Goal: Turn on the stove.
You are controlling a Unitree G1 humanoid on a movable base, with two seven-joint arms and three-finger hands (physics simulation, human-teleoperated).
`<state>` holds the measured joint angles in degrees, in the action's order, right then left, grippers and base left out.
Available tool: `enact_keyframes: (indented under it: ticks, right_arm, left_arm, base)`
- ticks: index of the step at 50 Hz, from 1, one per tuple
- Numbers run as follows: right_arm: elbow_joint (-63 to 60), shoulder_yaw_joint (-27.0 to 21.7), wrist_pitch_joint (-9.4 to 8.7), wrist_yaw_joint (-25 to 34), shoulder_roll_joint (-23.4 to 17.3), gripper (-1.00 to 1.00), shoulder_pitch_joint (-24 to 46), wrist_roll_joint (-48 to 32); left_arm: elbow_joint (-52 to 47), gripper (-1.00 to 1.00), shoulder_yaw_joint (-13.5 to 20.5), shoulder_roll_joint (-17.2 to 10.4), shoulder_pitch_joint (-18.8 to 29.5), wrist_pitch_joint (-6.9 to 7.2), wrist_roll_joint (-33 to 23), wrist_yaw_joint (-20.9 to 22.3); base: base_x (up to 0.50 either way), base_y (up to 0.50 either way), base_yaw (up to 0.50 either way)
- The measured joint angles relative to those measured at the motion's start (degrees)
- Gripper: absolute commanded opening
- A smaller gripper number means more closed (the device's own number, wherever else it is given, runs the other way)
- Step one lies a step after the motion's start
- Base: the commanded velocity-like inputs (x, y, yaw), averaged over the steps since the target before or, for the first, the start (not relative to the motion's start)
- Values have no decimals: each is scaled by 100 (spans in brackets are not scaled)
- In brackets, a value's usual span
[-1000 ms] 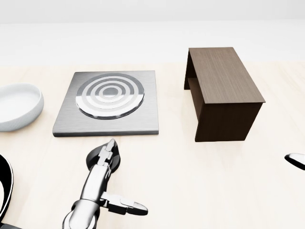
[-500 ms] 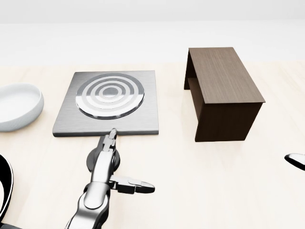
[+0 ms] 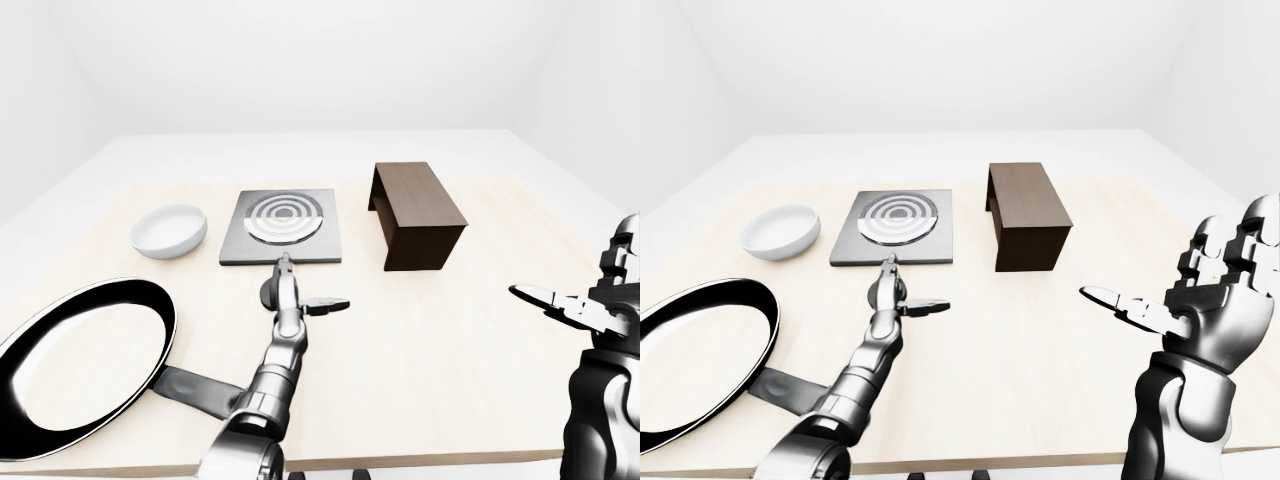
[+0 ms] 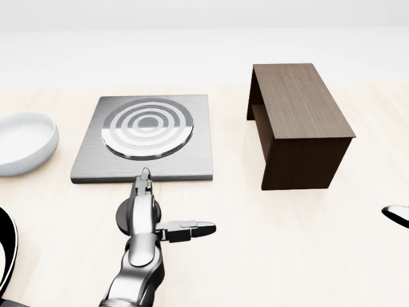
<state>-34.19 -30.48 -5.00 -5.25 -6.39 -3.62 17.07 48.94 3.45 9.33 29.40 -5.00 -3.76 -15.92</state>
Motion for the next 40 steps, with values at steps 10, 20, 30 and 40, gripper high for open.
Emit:
enact_keyframes:
  ticks: [10,20,30,40]
  right_arm:
    - [8,11,0,3,8,100,-6,-2]
    - [28,15,0,10,11,100,-12,-1]
    - [40,17,0,18,16,100,-19,1]
    - [30,21,0,20,18,100,-21,0]
  left_arm:
    - [695,100,-70,-111,555,0,242,-280]
    - [109,100,-312,-179,230,77,326,-155]
    - [-2563,100,-732,-316,-877,941,-154,338]
    - [-4897,100,-1188,-417,-1801,1000,-648,825]
  base:
    - [0,0,0]
    - [0,0,0]
    - [0,0,0]
    - [0,0,0]
